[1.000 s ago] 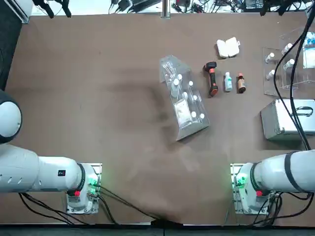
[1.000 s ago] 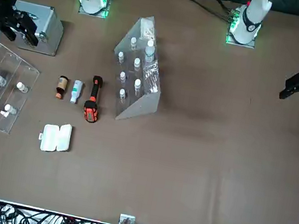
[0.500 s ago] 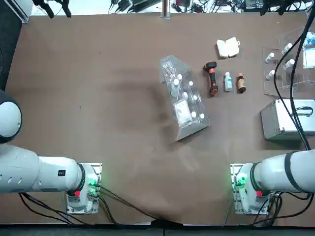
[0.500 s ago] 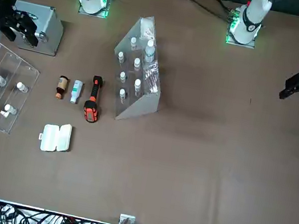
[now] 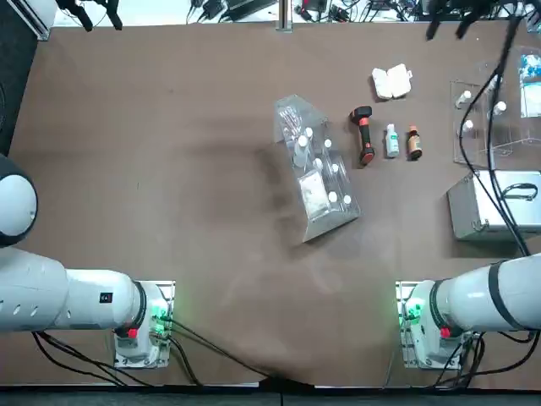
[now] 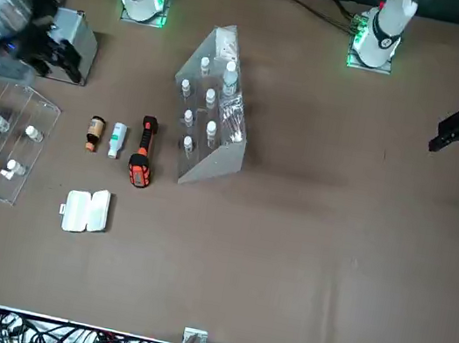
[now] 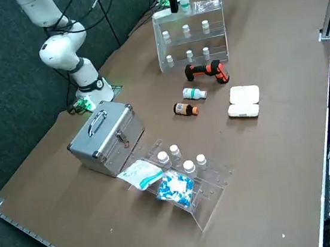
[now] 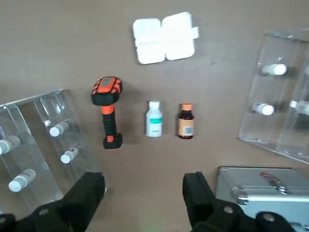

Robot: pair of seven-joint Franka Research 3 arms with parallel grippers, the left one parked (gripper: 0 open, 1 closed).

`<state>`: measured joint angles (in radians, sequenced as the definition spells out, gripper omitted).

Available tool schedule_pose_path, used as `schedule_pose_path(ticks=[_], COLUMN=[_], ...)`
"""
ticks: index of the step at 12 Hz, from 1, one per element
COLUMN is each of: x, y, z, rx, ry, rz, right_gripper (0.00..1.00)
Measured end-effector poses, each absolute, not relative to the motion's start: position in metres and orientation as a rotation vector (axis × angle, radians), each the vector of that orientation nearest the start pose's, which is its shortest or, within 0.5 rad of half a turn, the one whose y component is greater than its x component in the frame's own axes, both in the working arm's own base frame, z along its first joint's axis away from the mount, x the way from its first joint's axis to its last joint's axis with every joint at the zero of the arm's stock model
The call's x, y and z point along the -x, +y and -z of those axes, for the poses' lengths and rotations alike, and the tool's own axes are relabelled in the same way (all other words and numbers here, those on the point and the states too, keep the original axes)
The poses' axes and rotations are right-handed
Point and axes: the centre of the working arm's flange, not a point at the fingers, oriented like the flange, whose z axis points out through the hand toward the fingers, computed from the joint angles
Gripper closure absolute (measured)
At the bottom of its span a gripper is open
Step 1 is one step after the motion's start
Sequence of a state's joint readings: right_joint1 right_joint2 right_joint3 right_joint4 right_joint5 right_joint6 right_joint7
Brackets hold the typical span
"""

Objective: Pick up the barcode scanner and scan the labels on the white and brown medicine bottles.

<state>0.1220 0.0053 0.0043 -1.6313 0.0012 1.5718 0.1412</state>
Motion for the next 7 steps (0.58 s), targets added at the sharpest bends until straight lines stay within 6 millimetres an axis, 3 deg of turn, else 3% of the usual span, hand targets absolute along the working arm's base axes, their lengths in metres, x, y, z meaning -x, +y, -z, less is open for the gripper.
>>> schedule_pose_path(ticks=[3,4,7], x=[-0.558,-0.560,-0.556], y=[0.119,0.140,0.154], z=[-0.547,-0.517,-0.476], rx=[3.155,3.156,3.155], ry=[-0.050,-0.091,-0.119], rz=[-0.161,-0.165,-0.153], right_gripper=[0.00,0.00,0.00])
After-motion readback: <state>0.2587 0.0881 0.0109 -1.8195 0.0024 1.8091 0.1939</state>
